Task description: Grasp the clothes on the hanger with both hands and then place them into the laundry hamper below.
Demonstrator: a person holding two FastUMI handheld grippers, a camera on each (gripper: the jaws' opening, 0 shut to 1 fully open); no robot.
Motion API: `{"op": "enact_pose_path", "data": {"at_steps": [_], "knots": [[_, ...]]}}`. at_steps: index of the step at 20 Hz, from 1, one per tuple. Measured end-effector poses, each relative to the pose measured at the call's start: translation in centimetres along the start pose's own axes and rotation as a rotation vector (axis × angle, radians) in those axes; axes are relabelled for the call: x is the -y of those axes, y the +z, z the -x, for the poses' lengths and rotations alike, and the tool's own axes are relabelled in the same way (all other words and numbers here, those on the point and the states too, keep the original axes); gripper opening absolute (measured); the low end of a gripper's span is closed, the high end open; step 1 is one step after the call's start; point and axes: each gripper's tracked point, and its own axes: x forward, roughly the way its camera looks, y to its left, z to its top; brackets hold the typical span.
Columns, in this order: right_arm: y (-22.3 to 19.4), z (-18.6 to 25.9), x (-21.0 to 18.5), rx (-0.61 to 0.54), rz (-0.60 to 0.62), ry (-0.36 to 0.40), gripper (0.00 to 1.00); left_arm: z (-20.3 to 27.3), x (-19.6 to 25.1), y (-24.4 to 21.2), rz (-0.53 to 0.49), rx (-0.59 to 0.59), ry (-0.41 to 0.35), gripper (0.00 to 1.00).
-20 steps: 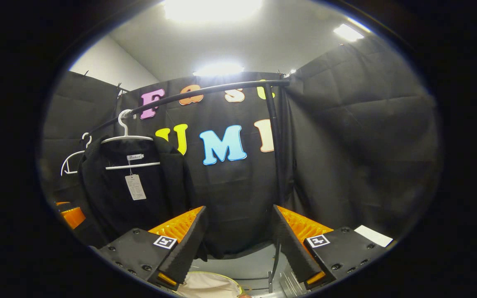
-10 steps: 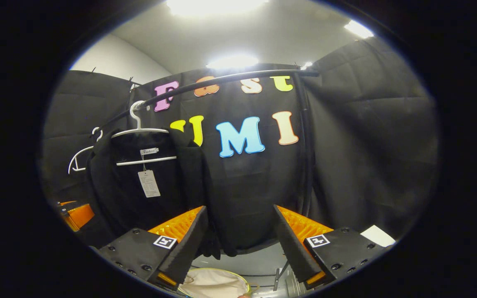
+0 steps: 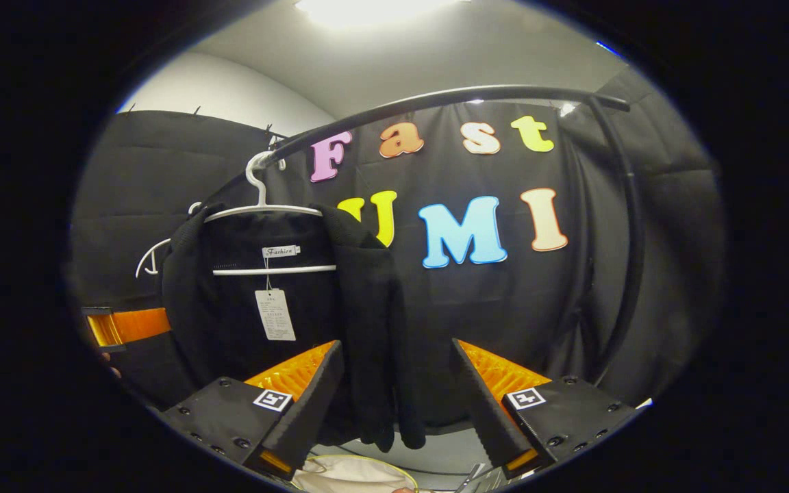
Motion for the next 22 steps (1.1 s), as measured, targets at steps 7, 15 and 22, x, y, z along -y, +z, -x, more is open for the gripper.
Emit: {"op": "enact_pose_path", "data": {"at_steps": [7,15,22], "knots": [[1.1,-6.2,-1.7,0.002,-0.071,0.155,0.98,-2.7,0.3,2.0,-0.063,0.025,0.128,0.96],[0.8,-11.5,-3.0,-0.011,-0.067,0.222,0.98,-6.8,0.5,1.9,-0.042,0.044,0.224,0.96],[0.0,-14.4,-2.9,-0.044,-0.122,0.246,0.92,-9.4,0.3,1.9,-0.04,0.048,0.249,0.96]]}}
